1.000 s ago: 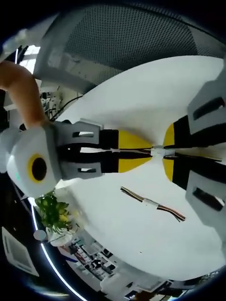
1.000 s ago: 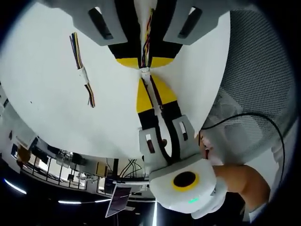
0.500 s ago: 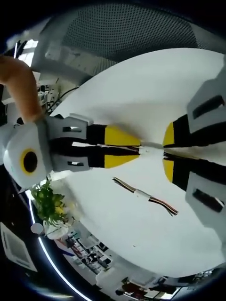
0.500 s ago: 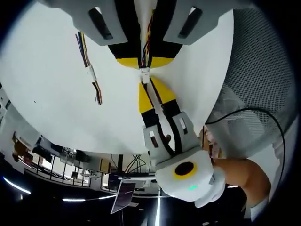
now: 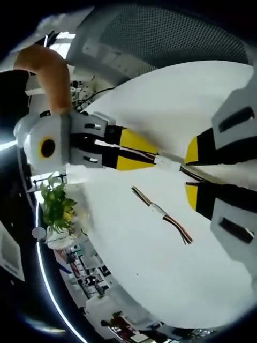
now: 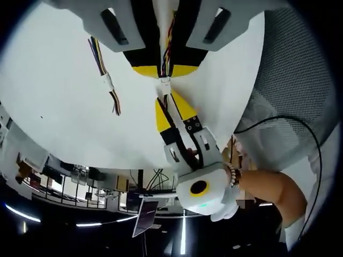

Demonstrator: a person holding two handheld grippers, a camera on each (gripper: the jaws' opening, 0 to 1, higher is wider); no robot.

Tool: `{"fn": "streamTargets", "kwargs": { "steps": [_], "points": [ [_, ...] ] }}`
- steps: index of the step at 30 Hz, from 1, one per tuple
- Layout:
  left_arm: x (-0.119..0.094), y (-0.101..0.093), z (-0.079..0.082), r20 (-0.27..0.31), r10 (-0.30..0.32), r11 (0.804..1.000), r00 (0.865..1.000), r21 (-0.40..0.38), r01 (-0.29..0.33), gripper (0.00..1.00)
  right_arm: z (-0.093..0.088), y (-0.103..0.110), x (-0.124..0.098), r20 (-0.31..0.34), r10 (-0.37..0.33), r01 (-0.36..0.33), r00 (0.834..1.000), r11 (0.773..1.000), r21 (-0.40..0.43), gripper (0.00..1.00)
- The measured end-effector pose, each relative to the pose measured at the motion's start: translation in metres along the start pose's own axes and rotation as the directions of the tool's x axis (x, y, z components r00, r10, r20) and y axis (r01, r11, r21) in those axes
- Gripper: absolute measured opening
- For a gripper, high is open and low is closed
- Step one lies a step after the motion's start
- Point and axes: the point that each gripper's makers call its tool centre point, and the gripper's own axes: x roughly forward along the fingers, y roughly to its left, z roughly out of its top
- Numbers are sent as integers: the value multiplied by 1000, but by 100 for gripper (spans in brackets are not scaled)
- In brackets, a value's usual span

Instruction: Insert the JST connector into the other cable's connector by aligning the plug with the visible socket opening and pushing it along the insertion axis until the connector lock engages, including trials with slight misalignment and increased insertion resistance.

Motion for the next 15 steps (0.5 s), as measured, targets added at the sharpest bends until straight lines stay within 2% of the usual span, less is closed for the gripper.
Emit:
{"fn": "streamTargets", "kwargs": {
  "steps": [3,5,6,11,15],
  "points": [
    [-1,1,-4,-27,18,1000,999,23,-18,7,4,2,-3,21,9,-9,1000,1000,-4,3],
    [-1,2,-8,-52,31,1000,998,6,-31,12,4,2,-4,23,11,-11,1000,1000,-4,3],
    [-1,-1,-11,-64,18,1000,998,-7,-19,13,4,2,-5,23,11,-10,1000,1000,-5,3],
    [-3,-4,-14,-77,8,1000,997,3,-8,6,1,4,-7,18,19,-19,1000,1000,-5,3],
    [-5,-4,-8,-52,2,1000,999,-17,-3,0,0,5,-8,20,16,-16,1000,1000,-11,3]
  ]
}}
